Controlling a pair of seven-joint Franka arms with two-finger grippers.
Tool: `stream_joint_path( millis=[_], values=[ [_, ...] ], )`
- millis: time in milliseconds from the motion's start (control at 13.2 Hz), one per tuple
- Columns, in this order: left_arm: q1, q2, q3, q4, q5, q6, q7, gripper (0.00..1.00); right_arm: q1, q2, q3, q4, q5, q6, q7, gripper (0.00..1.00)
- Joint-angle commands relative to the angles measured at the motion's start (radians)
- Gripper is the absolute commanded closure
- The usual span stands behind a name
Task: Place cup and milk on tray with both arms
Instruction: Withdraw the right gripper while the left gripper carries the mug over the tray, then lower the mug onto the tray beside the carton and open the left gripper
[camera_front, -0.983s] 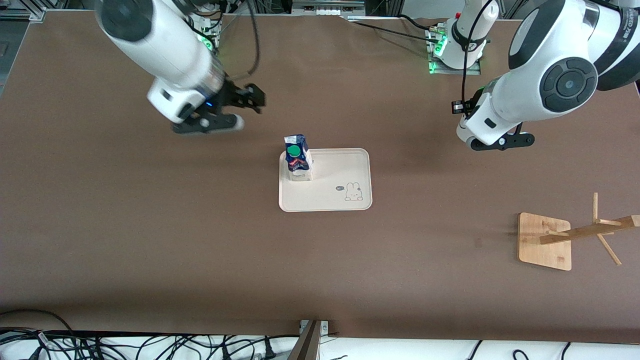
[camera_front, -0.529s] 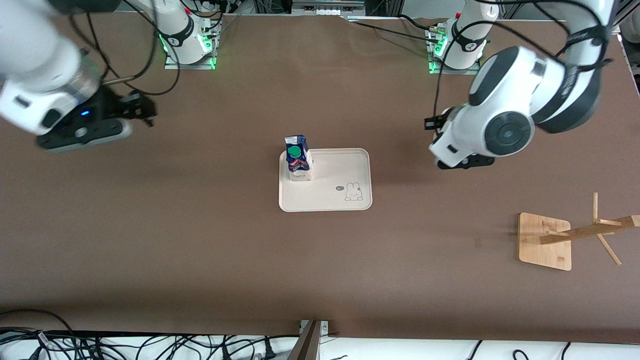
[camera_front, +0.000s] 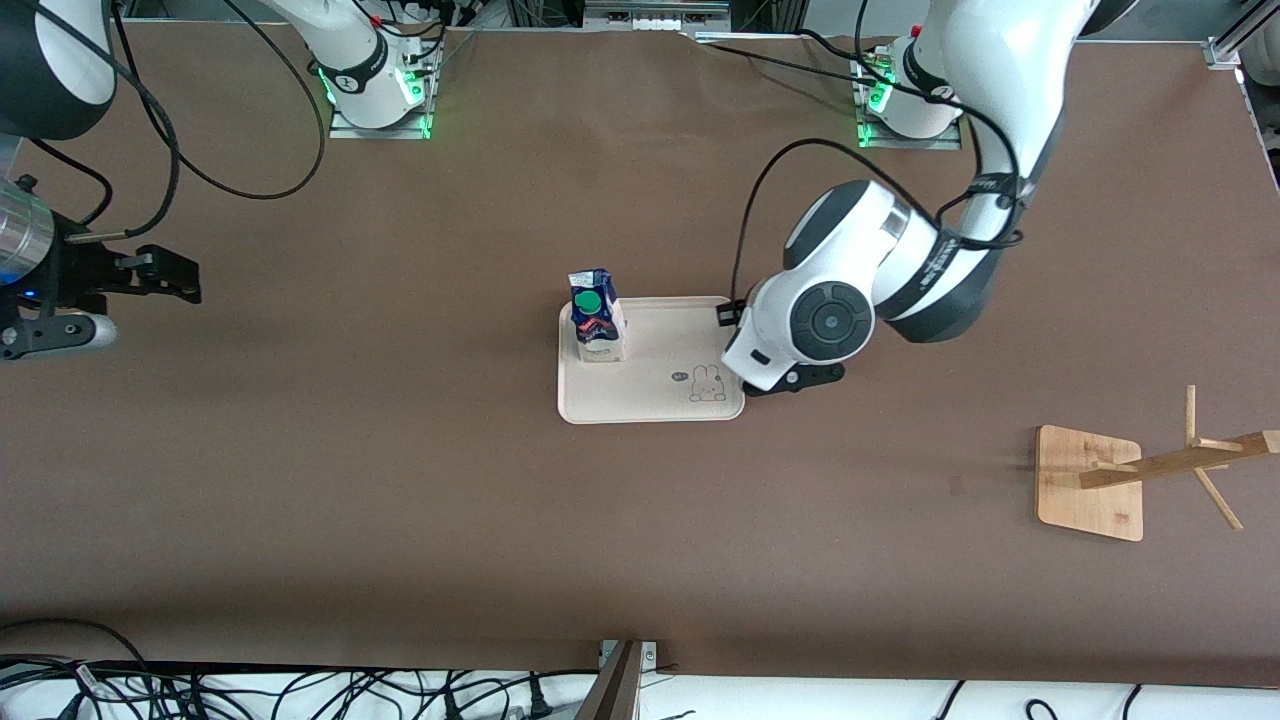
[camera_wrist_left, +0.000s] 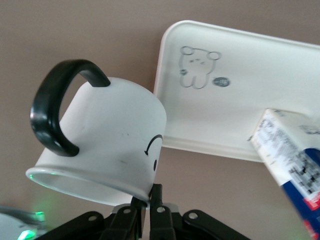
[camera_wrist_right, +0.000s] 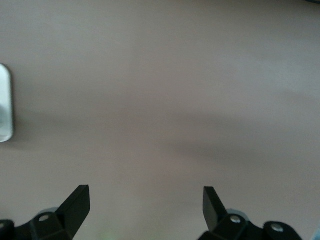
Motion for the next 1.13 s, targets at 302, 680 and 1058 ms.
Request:
stream_joint_path(
  millis=[302, 680, 1058],
  values=[
    [-0.084, 0.163, 0.004, 0.033, -0.112, 0.152, -0.162, 1.00, -0.213, -0.137, 0.215, -0.272, -0.110, 0.203, 0.007, 0.00],
    [-0.098, 0.208, 0.005, 0.030, -0.113, 0.154, -0.181, 1.00, -0.232, -0.211, 0.220, -0.332, -0.028, 0.153, 0.001, 0.00],
    [-0.081, 0.199, 0.013, 0.038, -0.087, 0.143, -0.167, 0.00, -0.232, -0.206, 0.143, -0.317, 0.118, 0.197, -0.007, 0.00]
  ],
)
